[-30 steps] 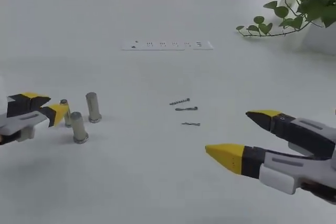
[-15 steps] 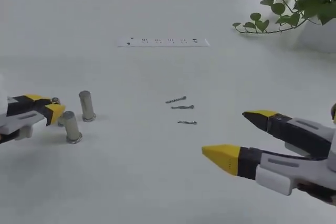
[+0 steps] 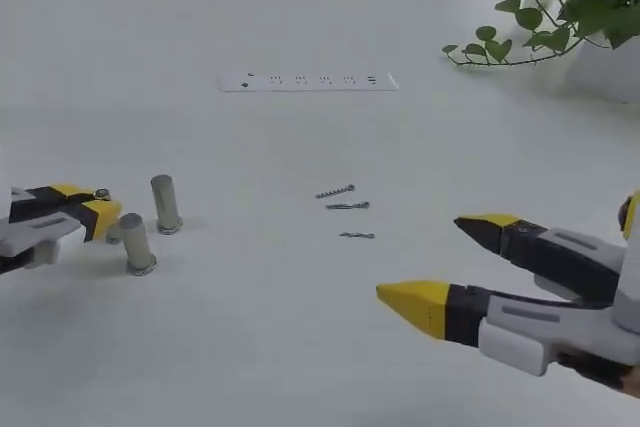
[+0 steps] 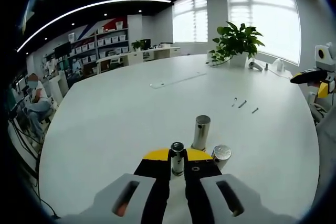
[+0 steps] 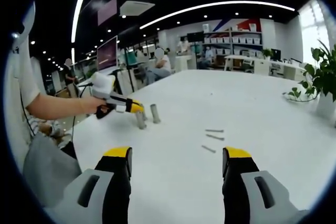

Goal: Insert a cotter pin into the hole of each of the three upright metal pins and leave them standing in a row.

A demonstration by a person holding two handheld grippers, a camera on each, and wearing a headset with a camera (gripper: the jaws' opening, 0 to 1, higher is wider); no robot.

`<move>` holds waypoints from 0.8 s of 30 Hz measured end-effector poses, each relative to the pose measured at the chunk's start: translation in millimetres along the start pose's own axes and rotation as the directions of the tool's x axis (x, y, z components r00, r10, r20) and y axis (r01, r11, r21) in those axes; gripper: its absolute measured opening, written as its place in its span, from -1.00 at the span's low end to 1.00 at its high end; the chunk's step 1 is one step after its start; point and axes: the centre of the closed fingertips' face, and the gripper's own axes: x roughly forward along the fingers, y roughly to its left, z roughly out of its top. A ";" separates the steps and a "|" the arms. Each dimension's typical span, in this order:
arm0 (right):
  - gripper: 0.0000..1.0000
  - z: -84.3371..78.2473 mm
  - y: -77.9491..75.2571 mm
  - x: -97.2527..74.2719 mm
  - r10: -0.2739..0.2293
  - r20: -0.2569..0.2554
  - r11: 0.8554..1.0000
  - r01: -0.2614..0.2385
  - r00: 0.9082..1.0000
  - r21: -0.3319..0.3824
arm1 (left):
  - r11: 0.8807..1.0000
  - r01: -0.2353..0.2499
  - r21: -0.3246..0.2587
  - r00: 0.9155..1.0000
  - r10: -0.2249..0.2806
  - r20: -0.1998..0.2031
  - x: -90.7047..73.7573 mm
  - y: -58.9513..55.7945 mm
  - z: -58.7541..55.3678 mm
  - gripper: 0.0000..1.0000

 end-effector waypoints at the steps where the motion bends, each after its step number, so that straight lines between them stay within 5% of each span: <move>1: 0.43 -0.4 0.4 0.2 0.001 -0.001 1.000 -0.001 1.000 0.001 | 1.000 0.001 -0.004 1.000 -0.001 -0.002 -1.1 1.0 -0.6 -0.87; 12: 0.43 1.8 7.8 1.7 0.025 0.002 1.000 -0.025 1.000 -0.001 | 0.999 -0.010 0.034 1.000 0.011 -0.021 -20.5 1.3 -3.8 -0.87; 24: 0.42 -0.4 18.2 -0.8 0.044 -0.001 0.999 -0.044 0.999 -0.006 | 0.999 -0.002 0.037 1.000 0.003 -0.014 -46.4 -14.5 -2.4 -0.87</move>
